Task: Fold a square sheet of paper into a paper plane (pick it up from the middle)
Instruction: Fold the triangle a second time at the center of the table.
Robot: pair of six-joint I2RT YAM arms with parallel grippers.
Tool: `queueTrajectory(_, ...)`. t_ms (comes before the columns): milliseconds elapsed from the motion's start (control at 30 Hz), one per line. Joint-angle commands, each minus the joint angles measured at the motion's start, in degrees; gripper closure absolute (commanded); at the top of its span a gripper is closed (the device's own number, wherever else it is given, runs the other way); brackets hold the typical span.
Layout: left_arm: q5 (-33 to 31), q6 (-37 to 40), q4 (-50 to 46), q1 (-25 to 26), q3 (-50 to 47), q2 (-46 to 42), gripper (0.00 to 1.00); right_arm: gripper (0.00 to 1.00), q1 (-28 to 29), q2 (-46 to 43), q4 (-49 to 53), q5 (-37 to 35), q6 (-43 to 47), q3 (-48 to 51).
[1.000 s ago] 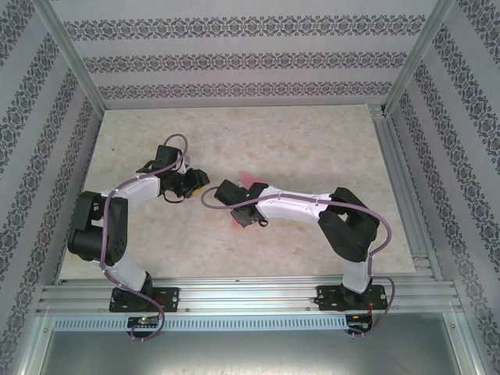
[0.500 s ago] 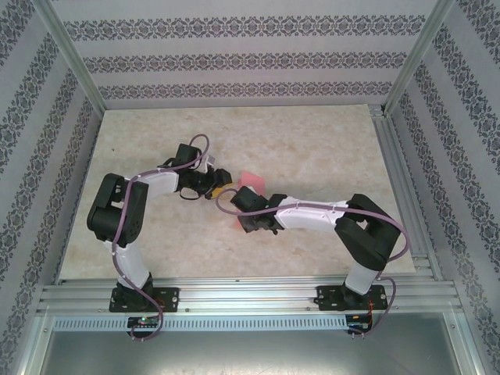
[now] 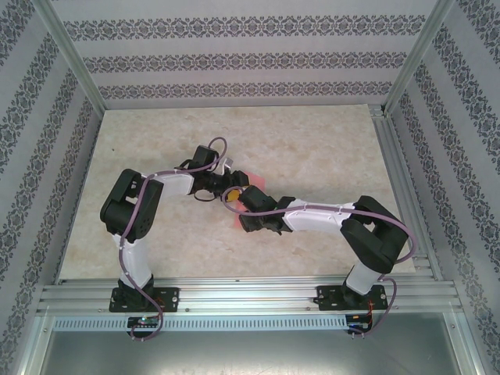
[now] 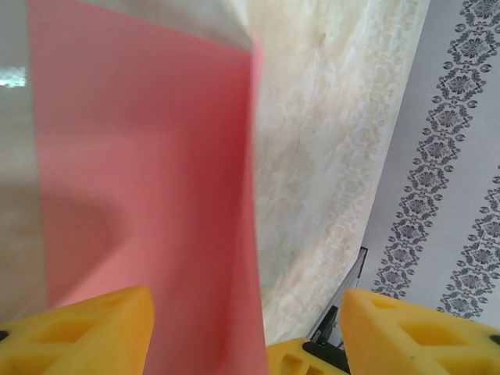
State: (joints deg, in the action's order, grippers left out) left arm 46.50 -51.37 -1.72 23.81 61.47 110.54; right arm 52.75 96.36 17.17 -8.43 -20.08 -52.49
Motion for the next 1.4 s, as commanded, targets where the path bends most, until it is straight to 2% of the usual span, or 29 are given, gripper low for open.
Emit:
queueTrajectory(0,1.16,-0.74,2.86,0.45,1.3,0.45,0.4,0.49,-0.19,-2.03,-2.33,0.86,-0.84,1.03)
queueTrajectory(200,1.66,-1.86,3.96,1.06,1.24,1.19,0.7,0.48,-0.34,-3.27,-2.69,0.73,-1.23,1.66)
queueTrajectory(367,0.75,-3.1,3.82,1.33,0.98,1.02,0.83,0.42,-0.13,-8.07,-3.91,1.67,-4.68,3.25)
queueTrajectory(467,0.54,-4.85,5.05,1.43,0.32,1.08,0.88,0.38,0.65,-12.8,-11.54,2.6,-5.35,8.46)
queueTrajectory(533,0.08,-5.4,5.2,1.44,0.15,0.9,0.88,0.37,1.29,-15.83,-18.71,4.4,-3.27,13.3)
queueTrajectory(567,-0.23,-5.89,5.56,1.43,-0.16,0.65,0.88,0.3,2.28,-16.91,-21.3,3.14,-2.22,15.24)
queueTrajectory(633,-0.6,-6.9,6.15,1.5,-0.62,0.22,0.88,0.28,3.65,-18.11,-22.0,-1.24,-1.27,16.71)
queueTrajectory(833,-1.19,-7.98,6.05,1.64,-1.05,-0.18,0.86,0.27,5.26,-11.73,-8.67,-8.73,-0.03,7.36)
queueTrajectory(1100,-0.85,-7.91,5.85,1.63,-0.79,-0.14,0.86,0.23,9.35,-3.28,-4.23,-12.08,1.68,-0.31)
queueTrajectory(1300,-1.03,-7.01,4.58,1.66,-0.5,-0.24,0.86,0.27,9.66,-1.29,-0.04,-16.99,-0.62,-2.6)
queueTrajectory(1367,-1.23,-6.65,4.12,1.63,-0.5,-0.2,0.86,0.35,9.41,-2.51,-0.5,-16.51,-0.99,-1.9)
